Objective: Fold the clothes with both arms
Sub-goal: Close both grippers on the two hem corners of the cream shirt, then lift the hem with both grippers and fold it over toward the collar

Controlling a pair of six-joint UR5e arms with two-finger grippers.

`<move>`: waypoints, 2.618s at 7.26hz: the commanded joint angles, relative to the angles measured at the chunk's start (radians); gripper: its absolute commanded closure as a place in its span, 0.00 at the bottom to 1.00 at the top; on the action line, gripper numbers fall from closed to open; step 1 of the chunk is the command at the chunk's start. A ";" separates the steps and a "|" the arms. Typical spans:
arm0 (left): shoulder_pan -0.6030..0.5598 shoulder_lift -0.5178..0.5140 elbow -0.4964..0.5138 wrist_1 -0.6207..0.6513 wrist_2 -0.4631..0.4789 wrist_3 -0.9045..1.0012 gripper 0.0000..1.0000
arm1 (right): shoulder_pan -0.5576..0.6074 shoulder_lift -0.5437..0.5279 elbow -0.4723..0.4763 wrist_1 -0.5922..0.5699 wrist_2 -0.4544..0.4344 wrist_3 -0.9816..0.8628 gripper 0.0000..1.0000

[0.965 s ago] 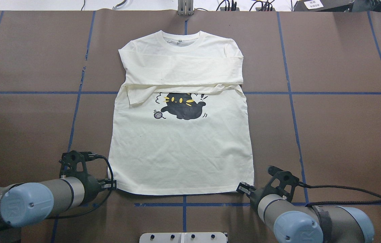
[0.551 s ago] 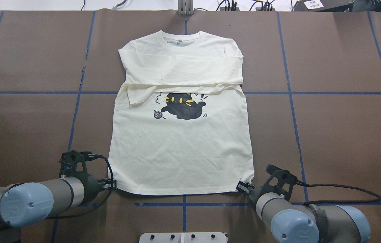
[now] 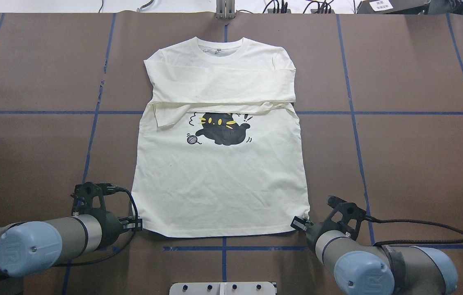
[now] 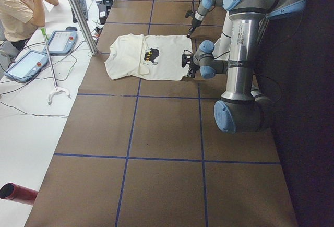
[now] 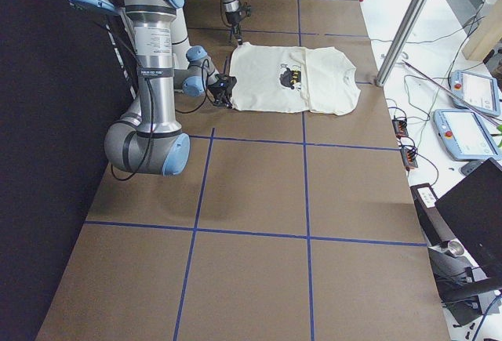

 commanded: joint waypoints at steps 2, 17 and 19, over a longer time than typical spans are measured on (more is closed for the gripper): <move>0.001 -0.001 -0.421 0.452 -0.122 0.003 1.00 | -0.071 -0.002 0.400 -0.430 0.024 -0.007 1.00; -0.533 -0.447 0.394 0.208 -0.236 0.518 1.00 | 0.530 0.407 -0.307 -0.122 0.323 -0.343 1.00; -0.534 -0.450 0.484 0.135 -0.233 0.522 1.00 | 0.538 0.409 -0.350 -0.092 0.320 -0.345 1.00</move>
